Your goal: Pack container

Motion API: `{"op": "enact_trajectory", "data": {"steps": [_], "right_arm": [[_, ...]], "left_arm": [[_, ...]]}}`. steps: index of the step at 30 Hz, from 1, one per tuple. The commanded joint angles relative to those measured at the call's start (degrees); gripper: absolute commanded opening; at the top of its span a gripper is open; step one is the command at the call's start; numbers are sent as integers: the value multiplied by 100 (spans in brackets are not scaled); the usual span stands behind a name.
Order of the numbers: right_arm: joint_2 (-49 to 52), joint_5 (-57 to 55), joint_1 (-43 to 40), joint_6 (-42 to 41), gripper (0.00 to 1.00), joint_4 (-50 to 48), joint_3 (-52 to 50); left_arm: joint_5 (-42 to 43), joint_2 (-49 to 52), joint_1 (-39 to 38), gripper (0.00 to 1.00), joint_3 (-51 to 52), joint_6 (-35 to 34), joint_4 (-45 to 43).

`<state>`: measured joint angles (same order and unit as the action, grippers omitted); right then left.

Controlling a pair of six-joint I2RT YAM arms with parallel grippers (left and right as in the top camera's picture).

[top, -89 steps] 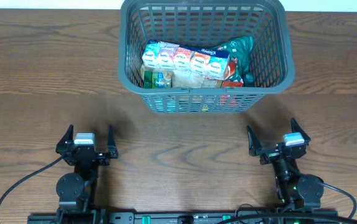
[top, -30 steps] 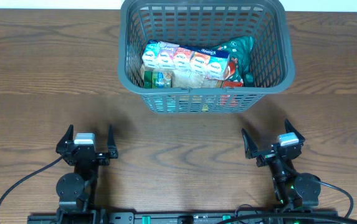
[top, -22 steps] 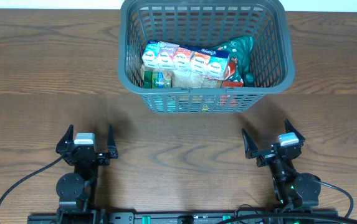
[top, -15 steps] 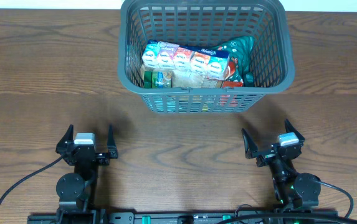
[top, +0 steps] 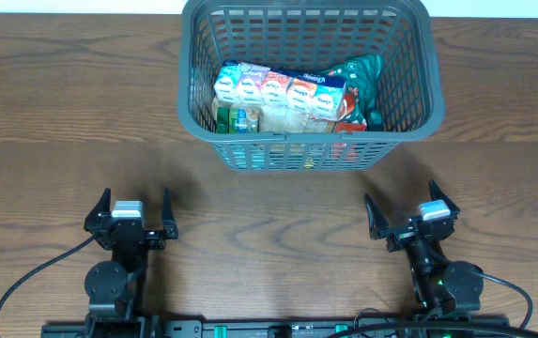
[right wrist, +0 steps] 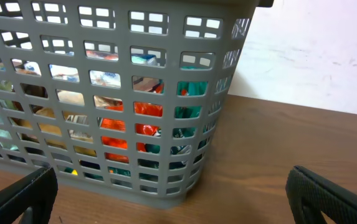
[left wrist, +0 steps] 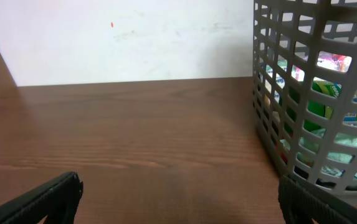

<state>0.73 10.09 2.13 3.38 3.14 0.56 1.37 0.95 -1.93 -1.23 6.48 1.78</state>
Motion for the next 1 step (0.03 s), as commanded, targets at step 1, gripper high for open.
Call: {"op": "enact_trajectory", "data": {"steps": [1], "right_arm": [[-35,2,52,-52,99,9,-24]], "left_arm": [[-50,-31,26,99,101,101,225]]}}
